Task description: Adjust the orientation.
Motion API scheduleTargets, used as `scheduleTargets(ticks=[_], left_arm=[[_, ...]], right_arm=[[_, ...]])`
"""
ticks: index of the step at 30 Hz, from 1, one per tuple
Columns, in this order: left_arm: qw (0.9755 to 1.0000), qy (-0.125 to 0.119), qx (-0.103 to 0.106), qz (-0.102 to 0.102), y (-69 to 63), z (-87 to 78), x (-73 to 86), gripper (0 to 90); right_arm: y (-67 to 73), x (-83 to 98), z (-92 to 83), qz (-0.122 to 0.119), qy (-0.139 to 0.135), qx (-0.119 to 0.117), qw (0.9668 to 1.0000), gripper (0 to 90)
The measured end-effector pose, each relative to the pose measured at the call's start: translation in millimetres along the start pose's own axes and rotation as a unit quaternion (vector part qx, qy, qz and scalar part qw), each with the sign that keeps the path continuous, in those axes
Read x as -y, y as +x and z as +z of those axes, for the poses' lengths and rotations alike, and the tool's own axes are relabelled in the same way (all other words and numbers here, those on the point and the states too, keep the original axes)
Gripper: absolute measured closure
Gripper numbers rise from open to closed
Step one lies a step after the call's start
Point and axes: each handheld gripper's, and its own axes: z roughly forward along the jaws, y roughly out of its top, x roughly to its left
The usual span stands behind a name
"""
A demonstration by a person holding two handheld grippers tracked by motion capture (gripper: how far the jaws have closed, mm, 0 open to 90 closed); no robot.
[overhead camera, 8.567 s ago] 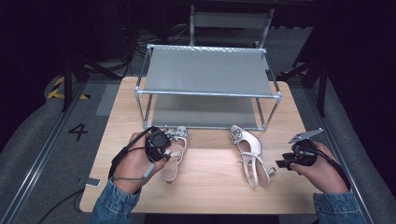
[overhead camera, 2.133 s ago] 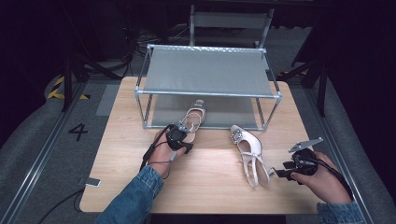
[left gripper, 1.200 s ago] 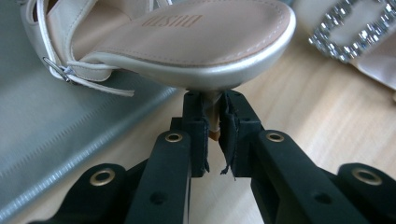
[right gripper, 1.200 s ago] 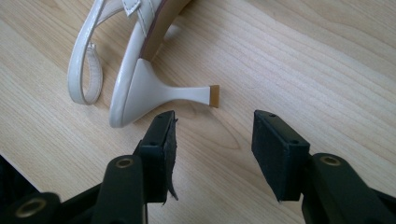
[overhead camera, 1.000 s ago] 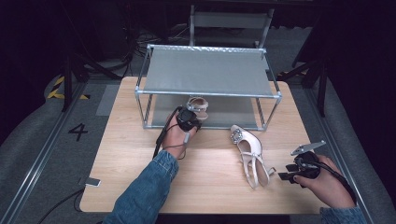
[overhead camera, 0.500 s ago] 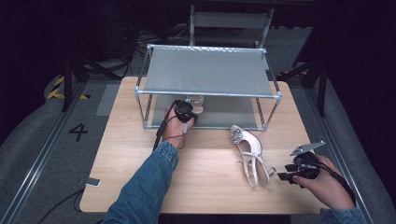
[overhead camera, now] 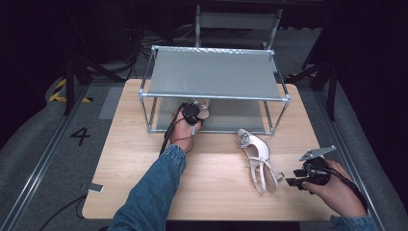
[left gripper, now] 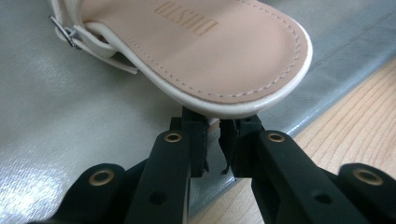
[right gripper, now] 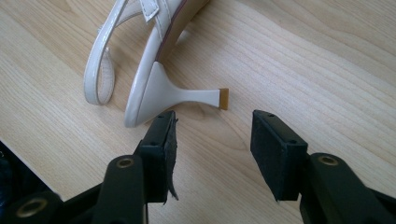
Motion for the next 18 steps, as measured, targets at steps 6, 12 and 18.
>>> scheduleTargets(ticks=[6,12,18], left_arm=[[0.9989,-0.015,-0.012,0.043,6.3,-2.7,1.7,73.1],[0.9995,-0.028,-0.011,-0.007,-10.4,-27.7,12.7,59.0],[0.9996,-0.026,-0.004,0.002,-21.3,-59.8,21.8,50.4]], right_arm=[[0.5,-1.0,0.2,-0.002,-0.001,0.001,1.0000,51.4],[1.5,-4.9,0.1,-0.003,0.001,-0.001,1.0000,50.5],[4.2,-10.8,-2.3,-0.009,-0.004,0.002,0.9999,49.1]])
